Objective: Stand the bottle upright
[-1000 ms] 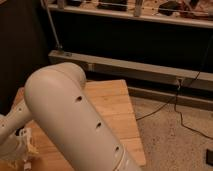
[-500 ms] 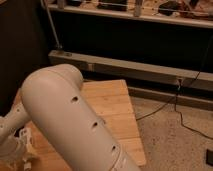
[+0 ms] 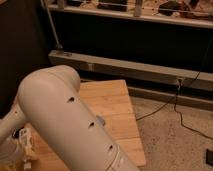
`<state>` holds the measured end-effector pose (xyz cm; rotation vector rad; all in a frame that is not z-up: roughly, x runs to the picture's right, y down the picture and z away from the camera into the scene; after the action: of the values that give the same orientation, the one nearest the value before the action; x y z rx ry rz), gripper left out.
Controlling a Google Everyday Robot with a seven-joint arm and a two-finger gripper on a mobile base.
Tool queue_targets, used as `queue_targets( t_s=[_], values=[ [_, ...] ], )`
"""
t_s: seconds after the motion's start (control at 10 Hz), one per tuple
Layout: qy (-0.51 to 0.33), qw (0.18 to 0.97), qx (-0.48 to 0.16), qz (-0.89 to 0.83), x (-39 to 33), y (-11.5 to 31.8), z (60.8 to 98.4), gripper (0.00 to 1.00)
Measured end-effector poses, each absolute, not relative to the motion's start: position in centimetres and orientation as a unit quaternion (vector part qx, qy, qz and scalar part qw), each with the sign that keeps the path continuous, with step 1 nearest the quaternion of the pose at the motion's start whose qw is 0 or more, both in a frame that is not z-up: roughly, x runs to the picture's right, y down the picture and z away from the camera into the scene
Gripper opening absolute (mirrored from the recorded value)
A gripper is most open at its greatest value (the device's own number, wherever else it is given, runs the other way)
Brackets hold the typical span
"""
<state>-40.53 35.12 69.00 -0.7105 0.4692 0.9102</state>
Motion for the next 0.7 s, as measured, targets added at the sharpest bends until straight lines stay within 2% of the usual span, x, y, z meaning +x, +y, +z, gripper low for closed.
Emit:
queue_targets(
  t_s=[0.5,0.7],
  values=[
    [0.228,0.808,-0.334,0.428,-40.57,35.97,69.15,0.65],
    [0.229,0.806,-0.335,0.432,-40.5,35.93,69.23,0.56]
  ],
)
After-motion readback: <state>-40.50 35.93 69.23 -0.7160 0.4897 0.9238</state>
